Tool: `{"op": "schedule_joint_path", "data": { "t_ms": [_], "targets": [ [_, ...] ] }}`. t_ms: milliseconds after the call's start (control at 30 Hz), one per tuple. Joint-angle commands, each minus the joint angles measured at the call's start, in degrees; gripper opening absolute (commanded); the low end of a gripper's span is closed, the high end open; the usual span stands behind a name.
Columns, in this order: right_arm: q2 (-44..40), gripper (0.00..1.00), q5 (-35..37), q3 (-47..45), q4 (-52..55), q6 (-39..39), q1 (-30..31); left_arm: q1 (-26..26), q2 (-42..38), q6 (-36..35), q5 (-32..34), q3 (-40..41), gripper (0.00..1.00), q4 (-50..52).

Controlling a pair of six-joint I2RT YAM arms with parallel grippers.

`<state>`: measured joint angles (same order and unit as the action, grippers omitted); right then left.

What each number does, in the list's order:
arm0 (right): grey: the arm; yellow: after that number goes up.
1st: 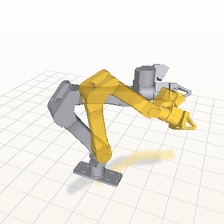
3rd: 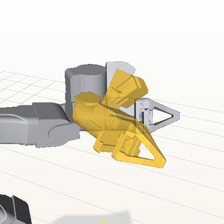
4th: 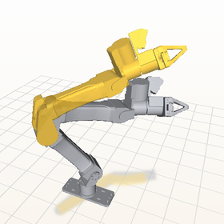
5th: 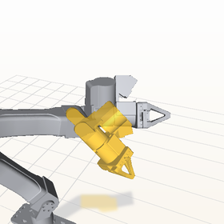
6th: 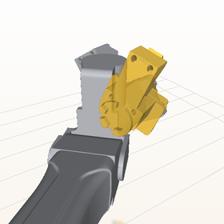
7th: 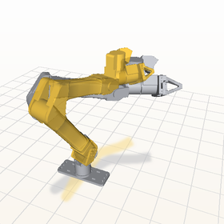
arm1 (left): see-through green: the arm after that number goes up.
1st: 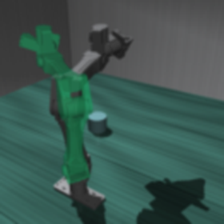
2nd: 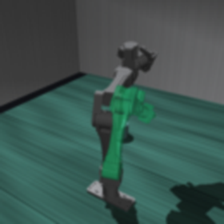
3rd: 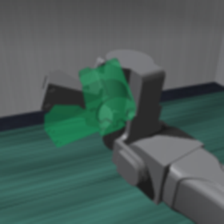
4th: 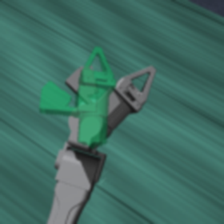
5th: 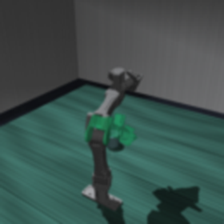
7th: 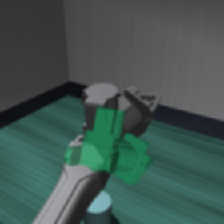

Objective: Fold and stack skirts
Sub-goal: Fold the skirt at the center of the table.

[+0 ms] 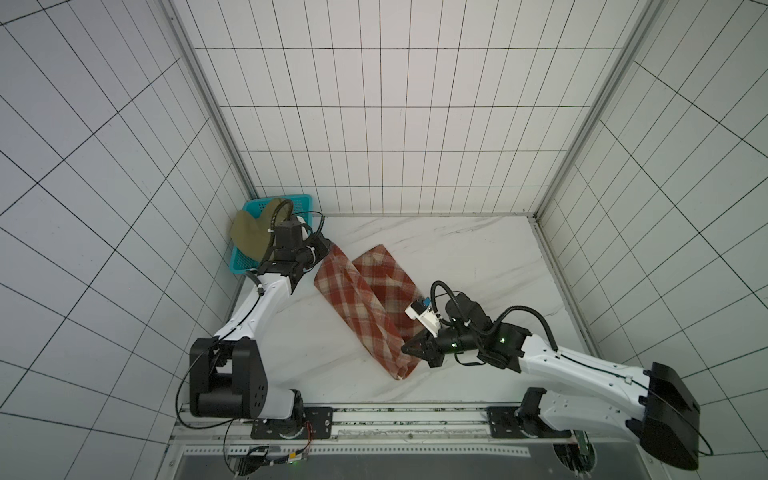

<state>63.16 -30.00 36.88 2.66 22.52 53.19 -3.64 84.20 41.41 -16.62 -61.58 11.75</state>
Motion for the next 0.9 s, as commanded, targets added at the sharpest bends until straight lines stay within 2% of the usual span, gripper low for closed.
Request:
{"op": "schedule_joint_path", "data": {
  "t_ms": [0,200,400,867],
  "targets": [
    [-2.95,0.00,-4.45,-5.14,-2.38,1.70,-3.16,-3.09,4.32,2.49,4.47,-2.05,0.00,-7.00],
    [-3.95,0.00,-6.75,-8.63,-1.65,2.83,-9.07,-7.41,12.73,3.91,5.72,-6.08,0.00,-9.45],
    [-2.83,0.00,-8.80,-8.76,0.90,2.81,-13.29,-9.38,17.95,5.14,6.52,-9.02,0.00,-11.83],
    [3.45,0.00,-5.83,-5.85,8.65,-0.24,-20.38,-11.21,28.46,7.06,7.60,-13.71,0.00,-15.16]
  ]
}}
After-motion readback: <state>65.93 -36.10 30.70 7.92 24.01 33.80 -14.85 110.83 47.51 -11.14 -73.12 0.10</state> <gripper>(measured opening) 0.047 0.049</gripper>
